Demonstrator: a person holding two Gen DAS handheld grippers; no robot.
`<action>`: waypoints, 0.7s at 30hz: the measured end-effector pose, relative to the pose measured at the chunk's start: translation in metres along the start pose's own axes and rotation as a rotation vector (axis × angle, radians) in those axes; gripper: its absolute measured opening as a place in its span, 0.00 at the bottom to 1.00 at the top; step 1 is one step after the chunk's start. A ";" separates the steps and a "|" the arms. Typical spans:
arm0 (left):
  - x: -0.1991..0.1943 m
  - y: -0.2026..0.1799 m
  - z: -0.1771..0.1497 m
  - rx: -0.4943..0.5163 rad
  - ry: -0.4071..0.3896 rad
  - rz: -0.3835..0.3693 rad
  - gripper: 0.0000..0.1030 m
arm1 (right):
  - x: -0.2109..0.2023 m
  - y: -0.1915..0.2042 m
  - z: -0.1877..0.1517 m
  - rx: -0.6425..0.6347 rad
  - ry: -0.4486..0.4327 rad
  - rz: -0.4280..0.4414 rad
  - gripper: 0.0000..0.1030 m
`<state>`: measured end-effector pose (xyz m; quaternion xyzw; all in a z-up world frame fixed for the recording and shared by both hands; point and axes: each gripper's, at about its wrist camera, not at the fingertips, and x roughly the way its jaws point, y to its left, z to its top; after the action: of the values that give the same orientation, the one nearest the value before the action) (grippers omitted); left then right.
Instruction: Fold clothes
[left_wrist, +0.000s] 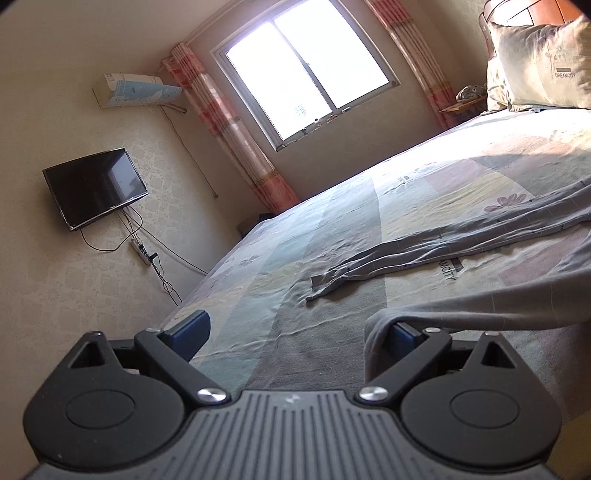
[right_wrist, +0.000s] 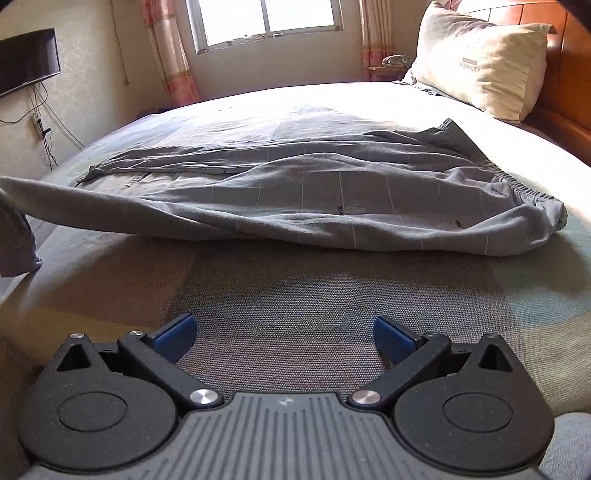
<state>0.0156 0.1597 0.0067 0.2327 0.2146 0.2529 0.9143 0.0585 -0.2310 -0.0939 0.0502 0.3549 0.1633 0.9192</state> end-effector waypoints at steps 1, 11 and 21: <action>0.001 0.000 -0.002 0.001 0.004 0.000 0.94 | -0.002 -0.005 0.001 0.041 0.003 0.020 1.00; 0.010 -0.001 -0.025 0.013 0.049 -0.004 0.94 | -0.017 -0.084 0.012 0.503 -0.036 0.122 1.00; 0.013 -0.023 -0.044 0.060 0.074 -0.081 0.94 | -0.002 -0.135 0.050 0.523 -0.111 0.120 1.00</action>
<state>0.0119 0.1639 -0.0441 0.2416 0.2649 0.2175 0.9078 0.1258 -0.3579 -0.0838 0.3156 0.3307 0.1171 0.8816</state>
